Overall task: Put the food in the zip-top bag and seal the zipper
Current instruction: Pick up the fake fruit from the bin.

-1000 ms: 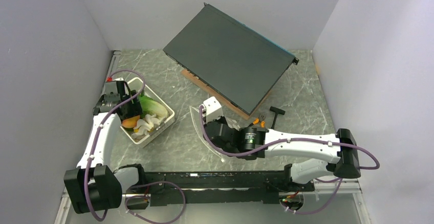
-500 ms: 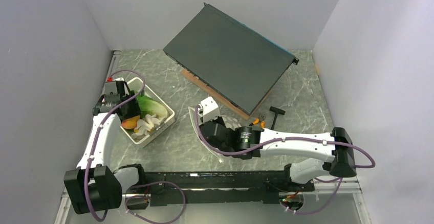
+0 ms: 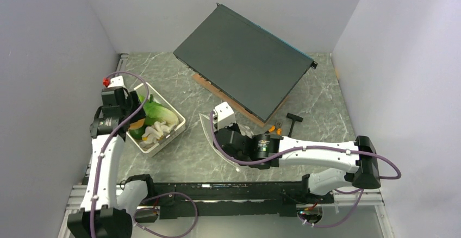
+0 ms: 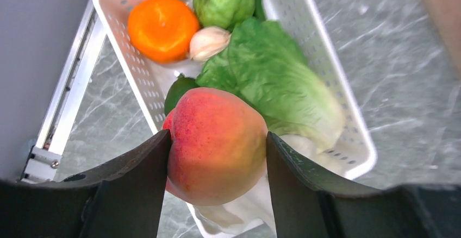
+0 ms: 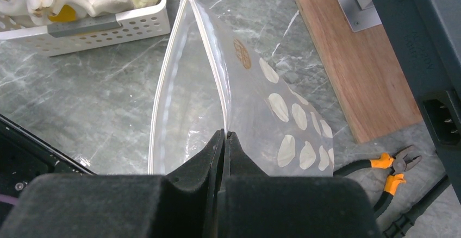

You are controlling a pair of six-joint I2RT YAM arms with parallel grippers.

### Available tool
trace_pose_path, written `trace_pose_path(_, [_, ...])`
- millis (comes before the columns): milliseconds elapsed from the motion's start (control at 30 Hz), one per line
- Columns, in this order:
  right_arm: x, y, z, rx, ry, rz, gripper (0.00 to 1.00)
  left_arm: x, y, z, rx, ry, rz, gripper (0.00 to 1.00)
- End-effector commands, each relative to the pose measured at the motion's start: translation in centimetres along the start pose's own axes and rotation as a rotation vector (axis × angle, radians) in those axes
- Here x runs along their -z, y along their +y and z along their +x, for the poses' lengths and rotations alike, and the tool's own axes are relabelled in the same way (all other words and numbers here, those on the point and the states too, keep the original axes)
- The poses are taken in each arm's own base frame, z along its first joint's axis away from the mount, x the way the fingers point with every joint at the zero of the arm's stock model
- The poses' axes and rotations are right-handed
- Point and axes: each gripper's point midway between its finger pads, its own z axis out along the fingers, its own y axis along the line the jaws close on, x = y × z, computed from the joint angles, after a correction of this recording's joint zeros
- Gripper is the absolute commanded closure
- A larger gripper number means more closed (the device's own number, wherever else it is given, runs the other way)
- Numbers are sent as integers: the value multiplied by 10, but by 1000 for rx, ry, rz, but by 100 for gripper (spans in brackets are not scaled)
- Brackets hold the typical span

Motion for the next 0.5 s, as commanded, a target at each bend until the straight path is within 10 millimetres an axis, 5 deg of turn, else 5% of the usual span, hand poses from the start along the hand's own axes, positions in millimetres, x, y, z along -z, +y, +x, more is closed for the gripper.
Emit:
trace_pose_path(0, [7,-4,-20,-47,-41,9,100,46,-22,-41,80,-139,132,100])
trace_pose_path(233, [5,12,-25,-92,-44,-53,100,120,-109,-6,194,-64,726,100])
trace_pose_path(467, [3,25,-34,-165,-52,-110,100,194,-143,8,295,-187,1156,100])
